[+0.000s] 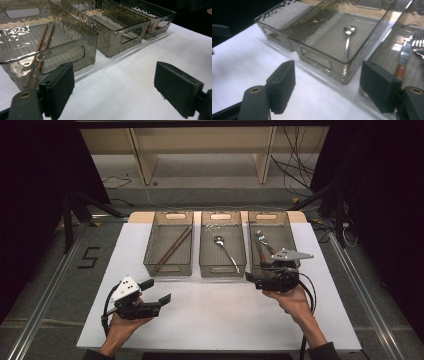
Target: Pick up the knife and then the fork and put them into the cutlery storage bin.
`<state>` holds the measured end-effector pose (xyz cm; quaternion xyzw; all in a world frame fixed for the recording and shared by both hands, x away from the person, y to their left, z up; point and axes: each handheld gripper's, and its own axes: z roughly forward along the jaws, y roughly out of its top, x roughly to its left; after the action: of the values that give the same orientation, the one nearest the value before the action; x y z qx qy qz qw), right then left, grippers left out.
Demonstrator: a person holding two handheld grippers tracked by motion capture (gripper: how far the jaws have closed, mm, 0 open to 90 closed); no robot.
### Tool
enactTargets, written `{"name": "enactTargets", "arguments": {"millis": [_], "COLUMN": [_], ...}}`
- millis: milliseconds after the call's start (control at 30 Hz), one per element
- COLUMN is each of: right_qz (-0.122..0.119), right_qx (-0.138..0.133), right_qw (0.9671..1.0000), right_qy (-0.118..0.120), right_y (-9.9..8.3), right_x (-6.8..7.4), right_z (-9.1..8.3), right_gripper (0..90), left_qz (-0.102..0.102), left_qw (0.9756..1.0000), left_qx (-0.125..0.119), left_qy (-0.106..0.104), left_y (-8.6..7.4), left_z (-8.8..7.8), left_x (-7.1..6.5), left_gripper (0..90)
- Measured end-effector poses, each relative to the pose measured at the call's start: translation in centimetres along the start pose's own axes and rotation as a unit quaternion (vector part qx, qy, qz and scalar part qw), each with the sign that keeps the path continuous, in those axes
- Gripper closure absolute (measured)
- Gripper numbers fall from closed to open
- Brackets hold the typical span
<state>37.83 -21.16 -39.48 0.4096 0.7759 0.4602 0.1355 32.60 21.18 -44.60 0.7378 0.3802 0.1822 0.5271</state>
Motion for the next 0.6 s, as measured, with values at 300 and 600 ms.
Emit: {"name": "enactTargets", "arguments": {"millis": [300, 600], "right_qz": [-0.019, -0.018], "right_qx": [-0.010, -0.026], "right_qw": [0.9997, 0.9994], "right_qy": [0.006, 0.013], "right_y": [-1.8, -4.0], "right_x": [1.1, 1.8], "right_z": [-0.6, -1.0], "right_gripper": [26.8, 25.4], "left_qz": [-0.002, -0.003], "left_qw": [1.0000, 1.0000], "left_qx": [-0.001, -0.001], "left_qy": [0.001, 0.002], "left_y": [0.0, 0.0], "left_z": [-0.1, -0.2], "left_x": [0.1, 0.0], "left_gripper": [16.4, 16.4]}}
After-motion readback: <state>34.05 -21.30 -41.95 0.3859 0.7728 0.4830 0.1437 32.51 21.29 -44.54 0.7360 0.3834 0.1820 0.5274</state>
